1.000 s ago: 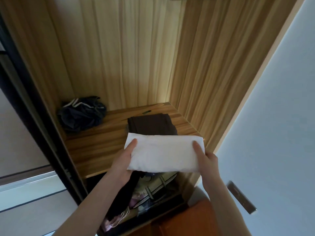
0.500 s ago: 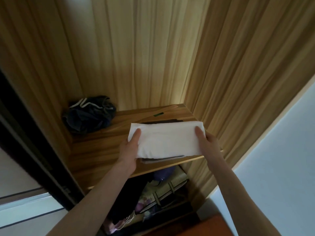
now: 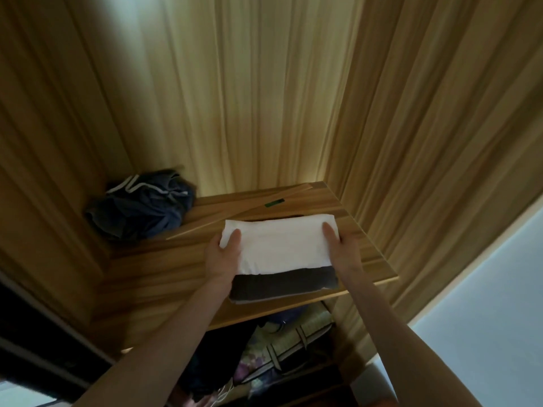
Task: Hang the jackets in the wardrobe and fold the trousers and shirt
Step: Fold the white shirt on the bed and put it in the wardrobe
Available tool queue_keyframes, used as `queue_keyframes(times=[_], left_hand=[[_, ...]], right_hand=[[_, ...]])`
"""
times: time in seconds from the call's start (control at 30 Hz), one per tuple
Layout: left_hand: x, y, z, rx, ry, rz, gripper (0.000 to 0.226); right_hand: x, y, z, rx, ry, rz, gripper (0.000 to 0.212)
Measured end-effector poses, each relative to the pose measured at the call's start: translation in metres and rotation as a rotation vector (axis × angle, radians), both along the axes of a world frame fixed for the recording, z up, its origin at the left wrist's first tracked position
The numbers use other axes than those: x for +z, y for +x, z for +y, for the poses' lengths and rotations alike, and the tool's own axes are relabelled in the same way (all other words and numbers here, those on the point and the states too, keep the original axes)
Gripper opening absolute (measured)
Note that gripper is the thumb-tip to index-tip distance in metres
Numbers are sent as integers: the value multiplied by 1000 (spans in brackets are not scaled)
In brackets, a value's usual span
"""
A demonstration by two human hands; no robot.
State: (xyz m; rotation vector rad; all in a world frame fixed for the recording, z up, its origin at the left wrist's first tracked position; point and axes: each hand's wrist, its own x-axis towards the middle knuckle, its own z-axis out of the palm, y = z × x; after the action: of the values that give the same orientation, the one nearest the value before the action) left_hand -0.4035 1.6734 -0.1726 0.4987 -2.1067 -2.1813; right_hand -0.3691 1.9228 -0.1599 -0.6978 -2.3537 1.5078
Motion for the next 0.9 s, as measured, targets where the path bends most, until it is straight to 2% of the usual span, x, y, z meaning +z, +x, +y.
queue_keyframes(times=[0.1,0.2,0.3,0.33,0.4,0.43,0.5,0.57,0.6,0.7,0.8,0.9], left_hand=[[-9,-8,6,20,-71,-38,35],[-19,-15,7,43,-169,-54,34],[-25,-16,7,47,-309,-58,45],[-26,-16,7,47,-398,-63,49],[-23,-12,9,86,-704,-87,60],[-20,-8,10,112,-882,-55,62],[-16,0,13,86,-1193,219,54],[-20,4,19,-76,-1347,468,50],[-23,5,21,-165,-1382,499,53],[-33,0,20,-345,-1450,403,68],[-47,-10,10,-416,-1437,353,75],[-59,-17,6,-450,-1403,317,76]], right_hand=[[-11,-12,3,34,10,-32,55],[-20,-18,5,61,-1,-59,58],[-25,-21,6,78,53,-102,60],[-26,-22,6,69,116,-97,58],[-28,-20,7,29,305,-9,53],[-30,-17,7,18,401,85,50],[-33,-14,4,74,575,266,47],[-37,-15,0,208,750,324,48],[-39,-17,-1,279,811,305,51],[-48,-24,0,411,867,164,61],[-60,-30,5,439,857,122,68],[-71,-34,3,444,820,103,65]])
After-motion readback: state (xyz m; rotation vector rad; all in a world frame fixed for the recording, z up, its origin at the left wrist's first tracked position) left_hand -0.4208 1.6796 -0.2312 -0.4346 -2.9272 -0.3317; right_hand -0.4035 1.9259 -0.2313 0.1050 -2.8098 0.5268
